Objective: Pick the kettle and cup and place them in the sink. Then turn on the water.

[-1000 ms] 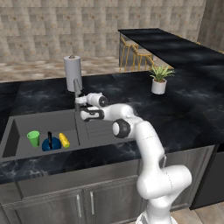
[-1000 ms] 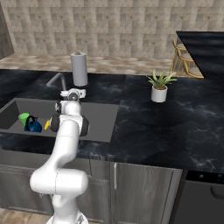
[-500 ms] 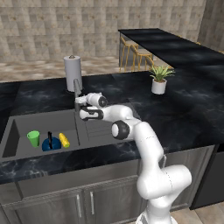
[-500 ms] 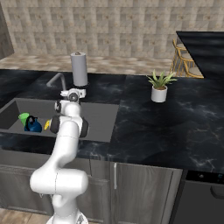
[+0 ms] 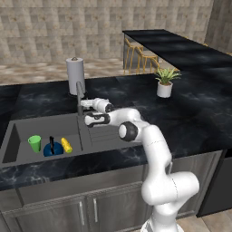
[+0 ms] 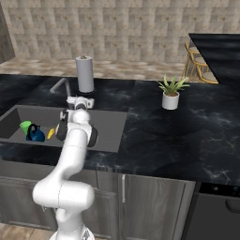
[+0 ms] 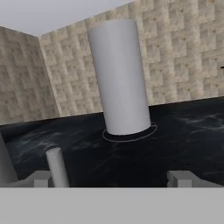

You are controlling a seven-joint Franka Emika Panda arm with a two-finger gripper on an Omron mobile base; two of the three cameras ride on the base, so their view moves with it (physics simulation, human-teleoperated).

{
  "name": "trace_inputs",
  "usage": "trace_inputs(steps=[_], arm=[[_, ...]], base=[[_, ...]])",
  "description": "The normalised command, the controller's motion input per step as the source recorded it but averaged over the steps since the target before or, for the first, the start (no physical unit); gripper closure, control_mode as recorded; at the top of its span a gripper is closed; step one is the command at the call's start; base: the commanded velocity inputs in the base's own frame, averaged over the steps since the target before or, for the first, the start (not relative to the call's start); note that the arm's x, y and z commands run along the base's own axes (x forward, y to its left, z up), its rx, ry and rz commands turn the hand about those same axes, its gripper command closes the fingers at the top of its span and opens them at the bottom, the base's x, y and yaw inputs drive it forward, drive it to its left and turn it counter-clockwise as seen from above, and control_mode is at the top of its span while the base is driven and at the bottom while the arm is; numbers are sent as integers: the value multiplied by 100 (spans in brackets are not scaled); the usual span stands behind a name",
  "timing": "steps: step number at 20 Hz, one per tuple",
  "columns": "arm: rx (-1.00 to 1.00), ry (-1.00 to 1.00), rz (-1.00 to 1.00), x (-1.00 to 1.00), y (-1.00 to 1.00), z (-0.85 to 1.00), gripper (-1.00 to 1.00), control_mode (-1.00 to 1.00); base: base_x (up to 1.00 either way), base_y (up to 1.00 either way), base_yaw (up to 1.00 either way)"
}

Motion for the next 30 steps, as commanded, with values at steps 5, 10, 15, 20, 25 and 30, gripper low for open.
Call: trace_inputs(steps=[5,10,15,20,25,30], arm=[[10,0,-2,2,-33,0,-100,-100],[-3,-1,2,5,-21,3,-100,-100],[-13,-5,4,0,-40,0,-100,-100],[-4,0,0,0,-63,0,-100,-100],[0,2,0,28,-66,6,-100,-100],[0,9,0,52,-49,12,-100,-100]], base=[[0,0,0],[0,0,0],[0,0,0],[0,0,0],[0,0,0],[0,0,0]])
